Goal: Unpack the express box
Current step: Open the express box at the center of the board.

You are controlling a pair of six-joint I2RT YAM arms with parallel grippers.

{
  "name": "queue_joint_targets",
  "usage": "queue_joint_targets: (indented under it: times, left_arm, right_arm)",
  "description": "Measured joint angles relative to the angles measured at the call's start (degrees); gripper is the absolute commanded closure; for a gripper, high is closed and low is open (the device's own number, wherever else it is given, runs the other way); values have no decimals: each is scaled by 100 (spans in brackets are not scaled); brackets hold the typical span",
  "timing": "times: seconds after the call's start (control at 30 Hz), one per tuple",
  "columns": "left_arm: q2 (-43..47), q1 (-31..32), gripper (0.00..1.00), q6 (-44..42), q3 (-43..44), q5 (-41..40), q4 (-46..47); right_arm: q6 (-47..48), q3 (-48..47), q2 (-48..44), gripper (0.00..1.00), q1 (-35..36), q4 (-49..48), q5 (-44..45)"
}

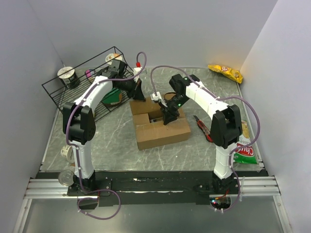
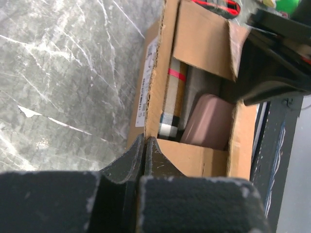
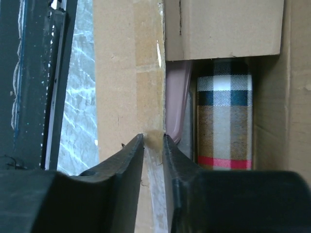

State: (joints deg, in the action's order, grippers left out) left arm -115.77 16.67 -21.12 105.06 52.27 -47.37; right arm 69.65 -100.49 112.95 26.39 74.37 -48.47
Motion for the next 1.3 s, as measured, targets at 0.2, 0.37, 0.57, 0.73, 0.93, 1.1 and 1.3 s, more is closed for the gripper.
queue_joint_targets:
  times: [0.2,0.37,0.57,0.73,0.93,1.1,1.3]
  left_arm:
    - [0,2,99,420,-149,-35,348]
    - [-2,2,99,595,-247,-68,509]
    - [-2,2,99,715,-472,-61,728]
    - [-44,26,99,767,-605,-55,881]
    - [-120,-55,99,726,-647,-260,1235]
    - [-251,26,99,750,-708,-44,1200]
    - [50,-2,99,903,-1071,254,1593]
  right_arm:
    - [-109,389,-352,87,85,-284,188]
    - [-157,739,-811,96,199,-463,374]
    - [-286,1209,-1502,100,398,-535,717]
    - [-612,1478,-2208,100,479,-562,901]
    - [-861,1827,-3661,100,649,-398,1167]
    - [-1001,2275,-4094,91,662,-420,1250]
    - [-1440,2483,-4264,48,658,-107,1545]
